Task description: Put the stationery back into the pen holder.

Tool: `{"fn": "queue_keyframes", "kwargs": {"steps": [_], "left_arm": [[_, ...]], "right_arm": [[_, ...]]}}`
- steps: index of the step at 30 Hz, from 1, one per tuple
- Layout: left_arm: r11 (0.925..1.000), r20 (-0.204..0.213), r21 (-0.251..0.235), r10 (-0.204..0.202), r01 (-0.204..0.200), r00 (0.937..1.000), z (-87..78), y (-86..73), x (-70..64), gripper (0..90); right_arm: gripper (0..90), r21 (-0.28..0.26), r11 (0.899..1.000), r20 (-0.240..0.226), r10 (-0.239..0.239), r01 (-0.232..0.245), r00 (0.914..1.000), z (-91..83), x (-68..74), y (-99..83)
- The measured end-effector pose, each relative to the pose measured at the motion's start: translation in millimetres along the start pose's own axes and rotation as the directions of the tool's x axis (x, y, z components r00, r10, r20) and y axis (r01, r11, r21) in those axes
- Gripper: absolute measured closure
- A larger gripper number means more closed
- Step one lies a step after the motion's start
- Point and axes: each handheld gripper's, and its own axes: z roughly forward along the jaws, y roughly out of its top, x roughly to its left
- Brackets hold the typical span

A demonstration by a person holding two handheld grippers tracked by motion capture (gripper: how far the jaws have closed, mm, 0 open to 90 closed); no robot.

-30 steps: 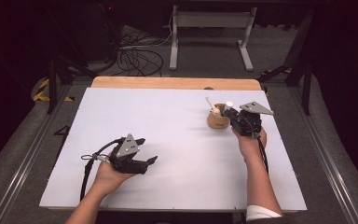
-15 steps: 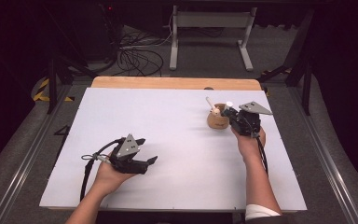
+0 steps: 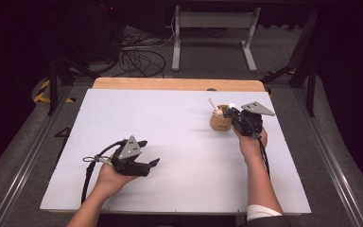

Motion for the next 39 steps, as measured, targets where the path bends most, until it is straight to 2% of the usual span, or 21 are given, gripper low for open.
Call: {"fn": "queue_keyframes", "kwargs": {"steps": [20,35,39], "left_arm": [[0.9998,-0.003,-0.016,-0.013,0.013,0.9999,-2.3,-0.2,2.1,23.9],[0.9997,-0.009,-0.017,-0.019,0.019,0.9998,-3.1,-0.6,3.4,23.9],[0.9997,-0.015,-0.015,-0.018,0.018,0.9997,-2.9,-0.9,3.6,23.9]], "right_arm": [[80.5,-0.016,1.0,0.001,0.0,0.0,1.0,5.6,1.3,5.2],[79.4,-0.003,1.0,0.0,0.003,-0.003,1.0,4.5,0.2,3.2],[73.3,-0.004,1.0,0.0,0.008,-0.008,1.0,3.6,0.2,2.1]]}}
